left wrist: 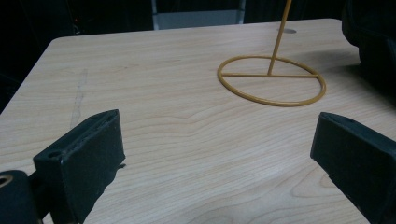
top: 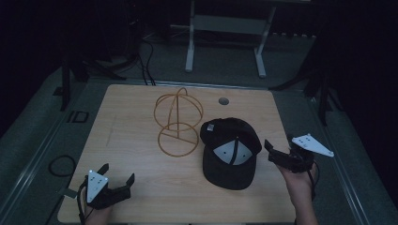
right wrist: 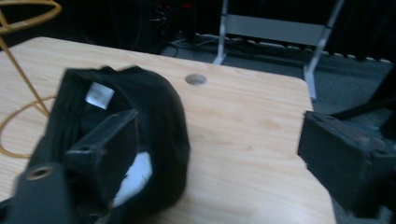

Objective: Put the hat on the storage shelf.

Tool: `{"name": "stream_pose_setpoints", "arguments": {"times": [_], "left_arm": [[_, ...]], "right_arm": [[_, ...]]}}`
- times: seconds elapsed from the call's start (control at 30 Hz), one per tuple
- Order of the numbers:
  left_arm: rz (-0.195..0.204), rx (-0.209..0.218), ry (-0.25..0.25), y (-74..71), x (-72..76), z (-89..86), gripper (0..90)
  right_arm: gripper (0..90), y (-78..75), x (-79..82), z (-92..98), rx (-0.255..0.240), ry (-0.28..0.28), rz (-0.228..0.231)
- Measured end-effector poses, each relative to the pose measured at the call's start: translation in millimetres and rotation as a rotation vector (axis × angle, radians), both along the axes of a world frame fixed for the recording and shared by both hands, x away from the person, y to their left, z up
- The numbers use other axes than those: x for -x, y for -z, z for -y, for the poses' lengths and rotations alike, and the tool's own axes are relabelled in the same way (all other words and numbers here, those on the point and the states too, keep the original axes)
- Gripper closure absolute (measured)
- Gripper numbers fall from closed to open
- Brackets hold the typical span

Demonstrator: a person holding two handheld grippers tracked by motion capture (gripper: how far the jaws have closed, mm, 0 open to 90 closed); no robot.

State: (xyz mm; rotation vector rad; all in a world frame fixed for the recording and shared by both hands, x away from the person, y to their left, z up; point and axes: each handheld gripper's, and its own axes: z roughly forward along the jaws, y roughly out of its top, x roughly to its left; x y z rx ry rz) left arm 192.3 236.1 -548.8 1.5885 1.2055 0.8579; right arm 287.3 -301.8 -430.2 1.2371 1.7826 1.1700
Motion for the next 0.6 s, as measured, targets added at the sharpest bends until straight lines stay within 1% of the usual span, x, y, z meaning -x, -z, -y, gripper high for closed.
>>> {"name": "stream_pose_setpoints", "arguments": {"times": [0.03,0.07,0.1,0.17,0.3,0.33,0.4,0.43,0.47,0.53,0.6], "left_arm": [[0.003,-0.009,-0.005,0.0,0.2,0.2,3.0],[0.012,-0.021,-0.015,-0.2,0.6,0.0,2.7],[0.019,-0.022,-0.019,-0.5,0.9,-0.6,2.7],[0.014,-0.009,-0.02,-0.8,0.3,-2.6,2.7],[0.0,0.017,-0.02,0.4,-1.0,-5.6,2.7],[0.0,0.015,-0.023,0.5,-1.1,-5.7,2.7],[0.005,0.008,-0.03,0.6,-1.1,-5.8,2.7],[0.009,0.005,-0.034,0.4,-1.0,-6.0,2.7],[0.011,0.009,-0.035,0.2,-1.1,-6.3,2.7],[0.009,0.008,-0.037,0.1,-1.3,-6.8,2.7],[0.008,0.011,-0.032,0.2,-1.4,-7.1,2.7]], "right_arm": [[14.8,-1.2,-2.3,-3.2,0.01,-0.01,0.005],[14.9,-2.1,-4.7,-6.9,0.04,0.001,0.012],[15.1,-2.7,-7.1,-9.7,0.056,0.0,0.016],[15.3,-2.8,-12.2,-14.3,0.027,-0.026,0.003],[17.2,0.8,-20.8,-27.2,0.025,-0.061,-0.022],[21.0,3.0,-24.2,-31.9,0.03,-0.072,-0.034],[24.3,6.1,-27.7,-36.3,0.041,-0.079,-0.037],[24.6,8.5,-30.4,-39.3,0.063,-0.077,-0.039],[25.7,10.9,-33.4,-42.4,0.077,-0.077,-0.05],[27.9,15.7,-40.2,-47.2,0.086,-0.079,-0.067],[30.5,20.2,-47.4,-52.4,0.116,-0.076,-0.094]]}}
